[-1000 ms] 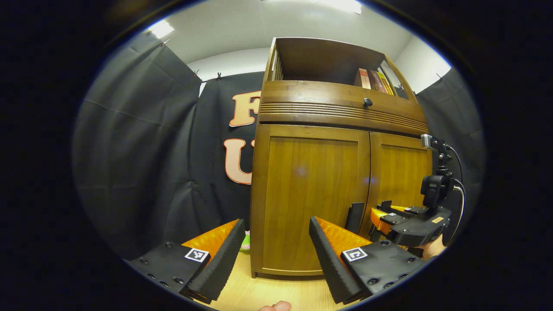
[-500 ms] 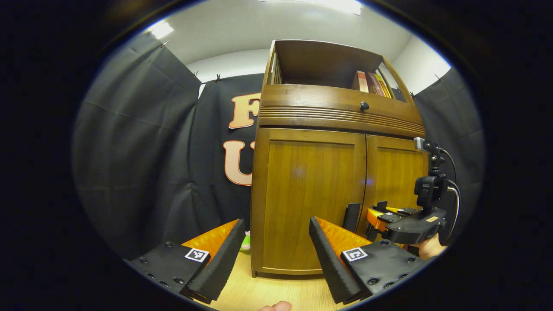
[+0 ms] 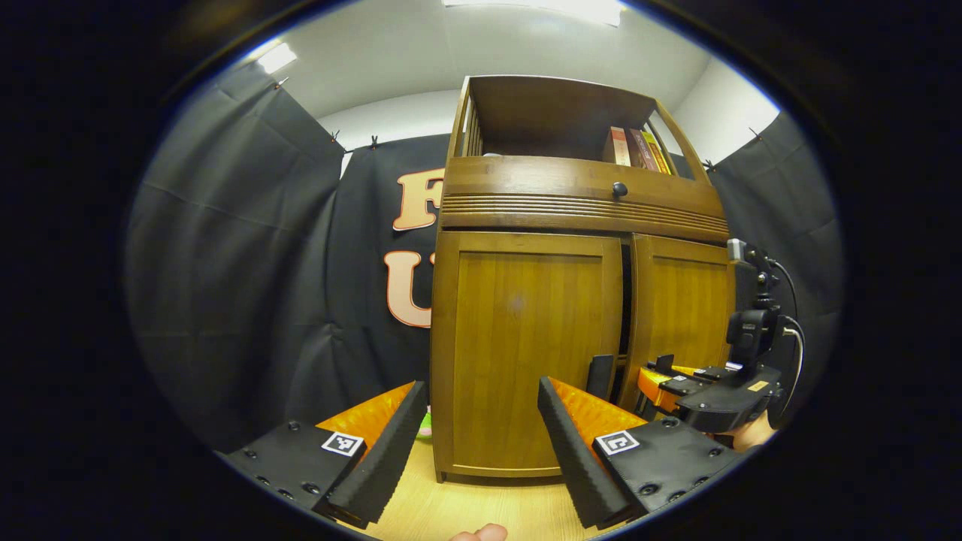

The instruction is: Open the right door of the double-door shoe cabinet with the right hand, and open the left door with the left hand.

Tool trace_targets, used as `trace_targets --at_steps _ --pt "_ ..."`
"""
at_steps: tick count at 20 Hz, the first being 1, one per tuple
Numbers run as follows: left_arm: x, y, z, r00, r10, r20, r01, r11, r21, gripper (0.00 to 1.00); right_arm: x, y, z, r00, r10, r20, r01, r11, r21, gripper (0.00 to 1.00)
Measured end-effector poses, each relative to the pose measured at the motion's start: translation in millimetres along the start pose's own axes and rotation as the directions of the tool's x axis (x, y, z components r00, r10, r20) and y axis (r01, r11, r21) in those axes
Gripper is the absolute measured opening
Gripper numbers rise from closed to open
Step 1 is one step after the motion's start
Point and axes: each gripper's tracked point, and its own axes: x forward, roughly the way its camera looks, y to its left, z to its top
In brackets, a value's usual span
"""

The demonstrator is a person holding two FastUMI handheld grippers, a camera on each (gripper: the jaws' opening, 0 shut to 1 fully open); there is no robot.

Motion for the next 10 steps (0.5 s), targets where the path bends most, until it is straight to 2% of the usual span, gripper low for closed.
trace_targets --at_steps 1,4,5,6,8,9,10 --pt "-1 -3 0 1.000 -0.003 -0.003 0.003 1.000 -0.002 0.95 -7 0 0 1.000 0.003 0.001 -0.003 1.000 0.003 0.18" --pt "-4 -9 -5 1.000 -0.009 -0.008 0.009 1.000 -0.001 0.95 -34 -5 -1 1.000 -0.003 -0.016 0.003 1.000 0.009 0.18" --pt "-4 -12 -7 1.000 -0.016 -0.011 0.016 1.000 -0.004 0.95 -45 -8 -2 1.000 -0.003 -0.019 0.004 1.000 0.010 0.28" --pt "-4 -17 -8 1.000 -0.026 -0.016 0.026 1.000 -0.008 0.95 -56 -11 0 1.000 -0.001 -0.015 0.001 1.000 0.007 0.18" --pt "-1 -27 -10 0.999 -0.041 -0.022 0.041 0.999 -0.014 0.97 -76 -19 1 1.000 0.001 -0.014 -0.001 1.000 0.001 0.18" --pt "0 -32 -9 0.999 -0.045 -0.021 0.045 0.999 -0.021 0.99 -85 -23 2 1.000 0.004 -0.019 -0.004 1.000 -0.004 0.39" --pt "1 -39 -10 0.998 -0.051 -0.021 0.051 0.998 -0.028 0.97 -97 -28 2 1.000 0.009 -0.027 -0.009 1.000 -0.004 0.28"
